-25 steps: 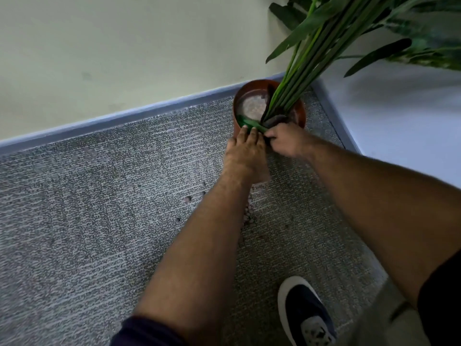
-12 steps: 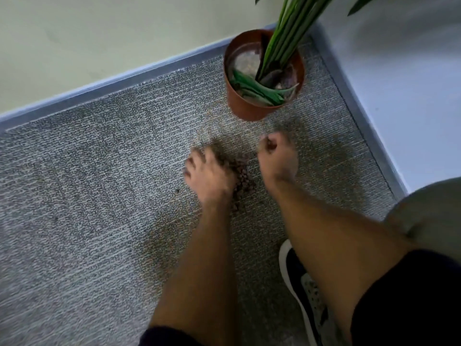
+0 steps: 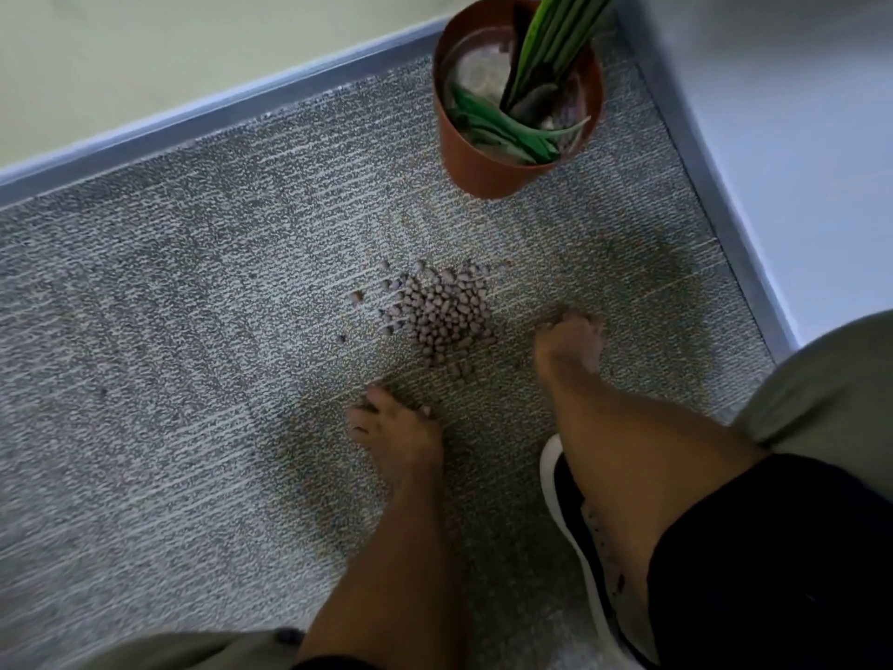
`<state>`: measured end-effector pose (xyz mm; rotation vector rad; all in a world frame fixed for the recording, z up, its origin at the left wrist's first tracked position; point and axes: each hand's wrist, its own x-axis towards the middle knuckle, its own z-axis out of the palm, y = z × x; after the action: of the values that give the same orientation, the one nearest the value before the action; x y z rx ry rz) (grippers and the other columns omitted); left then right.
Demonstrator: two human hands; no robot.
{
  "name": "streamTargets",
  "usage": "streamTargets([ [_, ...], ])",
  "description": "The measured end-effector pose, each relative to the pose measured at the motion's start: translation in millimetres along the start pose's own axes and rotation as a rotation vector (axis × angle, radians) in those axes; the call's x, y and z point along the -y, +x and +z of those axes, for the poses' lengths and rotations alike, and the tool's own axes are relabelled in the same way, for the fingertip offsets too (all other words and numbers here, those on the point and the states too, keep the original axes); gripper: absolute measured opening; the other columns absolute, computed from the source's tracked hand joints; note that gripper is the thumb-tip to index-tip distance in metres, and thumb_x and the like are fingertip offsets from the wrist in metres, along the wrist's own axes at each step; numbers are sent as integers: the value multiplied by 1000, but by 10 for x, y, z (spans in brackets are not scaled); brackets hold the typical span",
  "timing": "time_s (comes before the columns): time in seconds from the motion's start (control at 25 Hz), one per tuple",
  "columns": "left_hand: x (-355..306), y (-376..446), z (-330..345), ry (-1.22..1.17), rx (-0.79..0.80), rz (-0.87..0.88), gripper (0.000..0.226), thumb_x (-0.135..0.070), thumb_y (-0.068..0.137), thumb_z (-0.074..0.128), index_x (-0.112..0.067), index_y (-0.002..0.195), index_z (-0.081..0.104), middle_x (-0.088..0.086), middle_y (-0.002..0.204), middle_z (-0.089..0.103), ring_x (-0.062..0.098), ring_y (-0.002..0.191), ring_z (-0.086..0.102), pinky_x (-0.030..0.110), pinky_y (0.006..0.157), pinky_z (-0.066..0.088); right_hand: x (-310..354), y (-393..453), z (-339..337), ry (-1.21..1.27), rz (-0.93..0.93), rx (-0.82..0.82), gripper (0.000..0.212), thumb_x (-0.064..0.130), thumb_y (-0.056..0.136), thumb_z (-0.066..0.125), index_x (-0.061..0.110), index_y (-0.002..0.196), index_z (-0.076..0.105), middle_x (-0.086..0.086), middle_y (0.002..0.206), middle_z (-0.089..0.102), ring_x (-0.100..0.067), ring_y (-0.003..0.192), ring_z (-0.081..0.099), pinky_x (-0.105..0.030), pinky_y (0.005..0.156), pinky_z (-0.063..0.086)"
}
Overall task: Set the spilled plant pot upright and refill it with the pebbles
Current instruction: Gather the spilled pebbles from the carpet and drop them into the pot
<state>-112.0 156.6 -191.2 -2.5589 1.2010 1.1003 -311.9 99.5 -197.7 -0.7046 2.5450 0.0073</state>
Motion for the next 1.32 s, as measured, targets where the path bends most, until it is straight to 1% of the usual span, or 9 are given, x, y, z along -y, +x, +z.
streamTargets([
  [0.16, 90, -51, 48, -175, -27, 21, 20, -2, 82, 61, -5, 102, 61, 20, 117, 48, 39, 104, 53, 42, 91, 44, -48, 0, 6, -18, -60, -46, 34, 10, 96, 51, 3, 128, 62, -25, 136, 52, -36, 123, 50, -37, 101, 42],
  [0.36, 61, -91, 27, -251, -51, -62, 16, -4, 85, 60, -7, 101, 61, 18, 113, 50, 36, 96, 57, 42, 88, 49, -52, 22, -11, 137, -107, -84, 29, 2, 88, 57, 1, 112, 72, -24, 114, 70, -38, 109, 63, -33, 92, 49],
  [0.56, -34, 55, 7, -410, -8, -103, 9, -15, 74, 62, -19, 80, 67, 9, 94, 67, 30, 88, 66, 39, 84, 58, 213, -81, 53, 219, -274, -21, 21, 5, 86, 63, 10, 101, 78, -14, 100, 76, -30, 96, 69, -23, 77, 46],
  [0.64, -185, 140, -76, -456, -23, -61, 10, -15, 80, 62, -22, 84, 68, 7, 95, 69, 28, 90, 67, 36, 83, 58, 277, -97, 121, 242, -404, 47, 18, 5, 85, 67, 8, 100, 77, -13, 100, 76, -28, 95, 70, -26, 83, 49],
  [0.72, -388, 223, -195, -452, -16, 15, 27, -14, 86, 62, -21, 112, 69, 6, 111, 63, 22, 97, 63, 35, 89, 55, 301, -113, 165, 219, -493, 96, 16, 10, 87, 68, 7, 102, 74, -14, 103, 73, -31, 99, 67, -29, 87, 49],
  [0.84, -580, 288, -276, -300, 65, 213, 57, -10, 92, 63, -24, 145, 50, 11, 133, 45, 24, 103, 59, 38, 100, 51, 299, -202, 186, 18, -578, 132, 40, 40, 95, 62, 11, 122, 63, -17, 125, 58, -35, 113, 57, -36, 89, 48],
  [0.96, -565, 293, -219, -173, 74, 383, 55, -11, 92, 61, -26, 144, 51, 13, 138, 41, 30, 101, 63, 39, 99, 52, 253, -316, 205, -219, -640, 187, 64, 52, 89, 65, 17, 140, 46, -16, 141, 40, -37, 121, 50, -45, 93, 49],
  [1.16, -412, 363, -8, -113, 70, 431, 23, -24, 101, 53, -16, 117, 67, 9, 142, 50, 23, 87, 63, 27, 83, 49, 280, -361, 244, -175, -778, 271, 47, 24, 89, 65, 15, 133, 53, -17, 138, 45, -41, 113, 57, -43, 94, 49],
  [1.32, -362, 338, -75, -177, 51, 407, 21, -25, 100, 53, -18, 110, 70, -7, 102, 59, 20, 91, 63, 22, 73, 38, 298, -396, 191, -121, -793, 272, 33, 15, 88, 62, 15, 121, 64, -15, 126, 57, -37, 110, 60, -40, 94, 51],
])
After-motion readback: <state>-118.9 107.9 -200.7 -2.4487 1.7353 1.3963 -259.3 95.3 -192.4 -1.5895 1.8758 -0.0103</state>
